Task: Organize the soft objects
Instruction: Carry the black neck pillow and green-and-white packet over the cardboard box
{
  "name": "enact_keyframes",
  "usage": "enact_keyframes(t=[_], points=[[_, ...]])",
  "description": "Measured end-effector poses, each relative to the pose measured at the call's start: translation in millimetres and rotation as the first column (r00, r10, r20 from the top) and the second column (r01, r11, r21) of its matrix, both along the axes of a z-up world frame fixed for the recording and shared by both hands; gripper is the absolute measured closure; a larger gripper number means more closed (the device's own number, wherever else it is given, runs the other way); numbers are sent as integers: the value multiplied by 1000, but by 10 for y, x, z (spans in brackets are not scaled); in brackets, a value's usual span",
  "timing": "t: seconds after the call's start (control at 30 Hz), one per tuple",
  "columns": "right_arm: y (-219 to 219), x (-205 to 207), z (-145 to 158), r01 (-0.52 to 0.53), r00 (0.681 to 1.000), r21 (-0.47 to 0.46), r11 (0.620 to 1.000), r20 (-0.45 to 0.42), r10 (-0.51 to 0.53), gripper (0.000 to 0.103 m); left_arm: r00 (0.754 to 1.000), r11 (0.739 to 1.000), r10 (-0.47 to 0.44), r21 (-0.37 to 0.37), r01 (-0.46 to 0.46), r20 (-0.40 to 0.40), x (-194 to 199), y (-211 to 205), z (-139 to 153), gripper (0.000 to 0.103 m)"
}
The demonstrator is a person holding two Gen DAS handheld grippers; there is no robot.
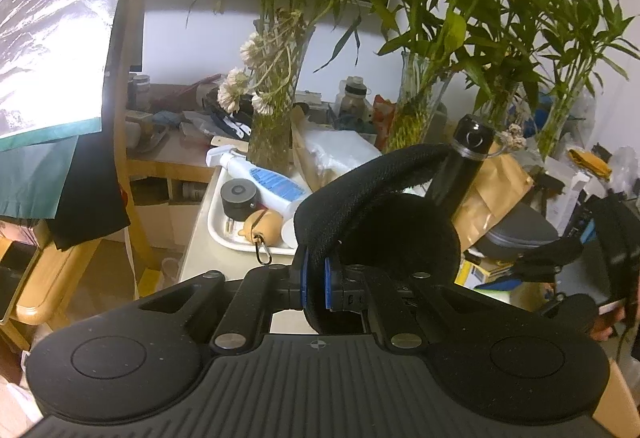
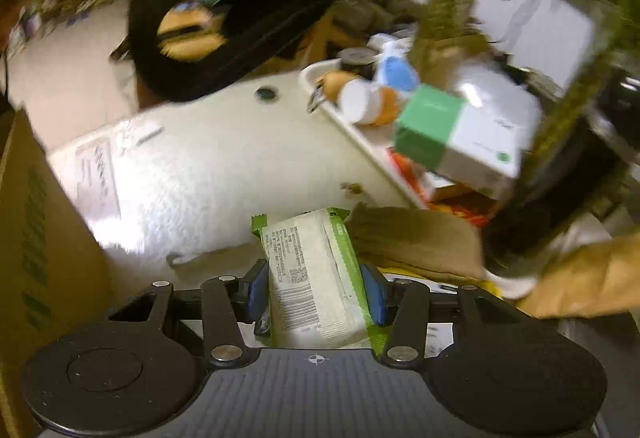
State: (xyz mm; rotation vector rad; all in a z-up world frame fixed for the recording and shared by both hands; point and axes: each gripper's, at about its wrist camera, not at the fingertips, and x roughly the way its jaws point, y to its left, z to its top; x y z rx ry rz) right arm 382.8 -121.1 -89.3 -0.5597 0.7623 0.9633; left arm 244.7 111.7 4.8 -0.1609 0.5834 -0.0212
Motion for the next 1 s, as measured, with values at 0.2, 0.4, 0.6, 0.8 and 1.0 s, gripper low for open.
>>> enact_keyframes(t=[0.2, 0.4, 0.6, 0.8, 1.0], points=[[-253, -157, 354, 174, 985, 117, 978, -17, -173, 51, 1000, 1000, -5, 4, 5, 18, -180, -60, 166, 95], [-429, -444, 715, 285, 958, 177, 942, -42, -282, 51, 999, 999, -43, 8, 43, 21, -427, -145, 425, 95], [-547, -849, 1051, 348, 937, 201, 916, -49, -345, 51, 995, 995, -99, 24, 99, 11, -663, -267, 657, 95], [-632, -1204, 1278, 424, 905, 226, 877, -69, -420, 51, 986, 985, -169, 44, 169, 0, -926, -400, 788, 95], [-731, -1525, 1412, 492, 869, 253, 833, -81, -489, 51, 968, 964, -250, 93, 249, -5, -1180, -547, 827, 95]])
